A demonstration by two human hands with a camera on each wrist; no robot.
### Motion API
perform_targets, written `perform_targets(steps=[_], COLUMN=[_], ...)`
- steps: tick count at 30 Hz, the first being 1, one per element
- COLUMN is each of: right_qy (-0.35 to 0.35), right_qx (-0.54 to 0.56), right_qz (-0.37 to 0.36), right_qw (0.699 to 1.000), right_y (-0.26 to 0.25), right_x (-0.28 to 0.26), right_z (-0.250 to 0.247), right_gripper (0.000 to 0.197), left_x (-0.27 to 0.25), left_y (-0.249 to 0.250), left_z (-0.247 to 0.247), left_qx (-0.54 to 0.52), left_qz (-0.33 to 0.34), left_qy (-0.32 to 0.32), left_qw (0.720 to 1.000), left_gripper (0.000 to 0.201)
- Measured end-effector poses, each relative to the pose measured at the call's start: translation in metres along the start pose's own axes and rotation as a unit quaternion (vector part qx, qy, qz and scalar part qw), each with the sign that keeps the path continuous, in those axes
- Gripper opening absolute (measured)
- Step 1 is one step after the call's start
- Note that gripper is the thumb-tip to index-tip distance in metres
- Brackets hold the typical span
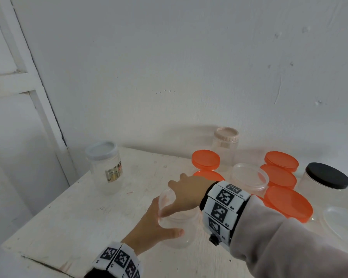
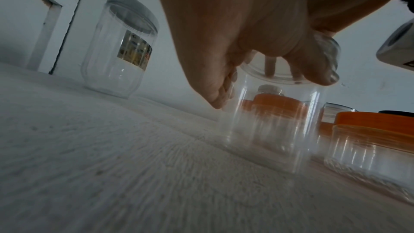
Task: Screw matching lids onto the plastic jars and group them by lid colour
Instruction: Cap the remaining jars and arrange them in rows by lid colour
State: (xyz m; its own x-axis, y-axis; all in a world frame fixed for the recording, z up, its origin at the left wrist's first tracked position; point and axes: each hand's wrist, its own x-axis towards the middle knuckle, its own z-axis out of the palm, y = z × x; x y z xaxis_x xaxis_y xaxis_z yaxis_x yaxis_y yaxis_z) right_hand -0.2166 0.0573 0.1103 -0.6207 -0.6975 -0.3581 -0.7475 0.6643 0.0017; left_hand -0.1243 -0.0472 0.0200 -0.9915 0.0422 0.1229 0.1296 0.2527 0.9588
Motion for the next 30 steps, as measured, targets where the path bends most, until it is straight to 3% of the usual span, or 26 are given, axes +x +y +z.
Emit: perform_targets(steps=[6, 10, 21, 27, 30], right_qy=[-0.089, -0.041, 0.018, -0.006, 0.007], right_qx=[0.011, 0.038, 0.041, 0.041, 0.075], right_qz=[-0.046, -0.065, -0.064, -0.070, -0.069], right_qw=[0.995, 0.996, 0.997, 0.997, 0.995], right_y=[0.006, 0.008, 0.015, 0.021, 0.033], right_x=[0.000, 0.001, 0.004, 0.008, 0.013], right_z=[-0.012, -0.010, 0.004, 0.005, -0.010], right_gripper=[0.105, 0.094, 0.087, 0.092, 0.084], left_x=[0.001, 0.001, 0.001, 0.003, 0.004], left_y=[-0.020, -0.023, -0.027, -0.027, -0.027], left_z=[-0.002, -0.001, -0.001, -0.001, -0.001], left_qx=[0.029, 0.023, 0.041, 0.044, 0.046], left_qz=[-0.051, -0.075, -0.085, -0.071, -0.047], left_qy=[0.046, 0.042, 0.070, 0.067, 0.058], left_qw=[0.997, 0.996, 0.993, 0.994, 0.996], left_gripper=[0.075, 0.088, 0.089, 0.093, 0.090])
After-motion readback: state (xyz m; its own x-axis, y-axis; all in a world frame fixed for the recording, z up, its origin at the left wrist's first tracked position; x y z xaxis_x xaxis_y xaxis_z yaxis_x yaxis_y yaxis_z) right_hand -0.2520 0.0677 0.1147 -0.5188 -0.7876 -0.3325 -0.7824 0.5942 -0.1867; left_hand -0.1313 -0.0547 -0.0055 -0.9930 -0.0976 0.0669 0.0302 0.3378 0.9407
